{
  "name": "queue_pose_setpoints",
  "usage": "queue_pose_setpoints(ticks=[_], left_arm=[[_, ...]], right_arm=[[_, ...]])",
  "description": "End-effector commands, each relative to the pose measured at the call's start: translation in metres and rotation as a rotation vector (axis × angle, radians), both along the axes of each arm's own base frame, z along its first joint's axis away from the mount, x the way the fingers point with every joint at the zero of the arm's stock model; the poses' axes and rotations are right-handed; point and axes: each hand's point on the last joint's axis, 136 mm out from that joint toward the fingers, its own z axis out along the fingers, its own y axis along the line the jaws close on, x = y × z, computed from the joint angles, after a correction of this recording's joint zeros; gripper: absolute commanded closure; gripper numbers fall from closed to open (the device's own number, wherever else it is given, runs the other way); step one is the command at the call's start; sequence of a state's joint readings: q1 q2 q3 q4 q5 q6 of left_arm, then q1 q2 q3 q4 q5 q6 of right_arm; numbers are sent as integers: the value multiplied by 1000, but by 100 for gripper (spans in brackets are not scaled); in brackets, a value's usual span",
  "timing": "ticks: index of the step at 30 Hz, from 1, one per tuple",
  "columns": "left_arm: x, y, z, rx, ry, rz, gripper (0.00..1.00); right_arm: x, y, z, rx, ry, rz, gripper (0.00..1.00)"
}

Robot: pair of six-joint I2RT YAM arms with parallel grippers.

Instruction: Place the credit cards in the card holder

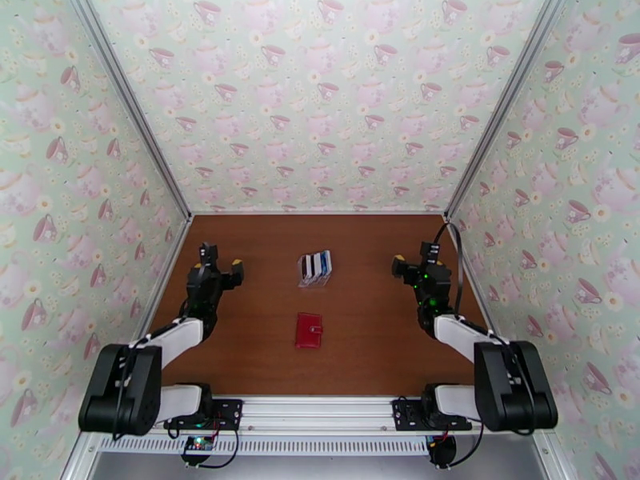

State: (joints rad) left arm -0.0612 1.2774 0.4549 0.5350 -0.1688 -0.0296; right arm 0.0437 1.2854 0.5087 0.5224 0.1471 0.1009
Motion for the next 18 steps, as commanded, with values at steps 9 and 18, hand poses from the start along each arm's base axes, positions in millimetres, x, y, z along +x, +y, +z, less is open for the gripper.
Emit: queue_pose_setpoints(ticks=[9,18], left_arm=[[-30,-36,37,-125,38,63,0],[-49,-125,24,-213,237,-151,0]], right_arm=[[-37,11,44,230,152,-178,0],[-77,126,69,45,190,70,4]])
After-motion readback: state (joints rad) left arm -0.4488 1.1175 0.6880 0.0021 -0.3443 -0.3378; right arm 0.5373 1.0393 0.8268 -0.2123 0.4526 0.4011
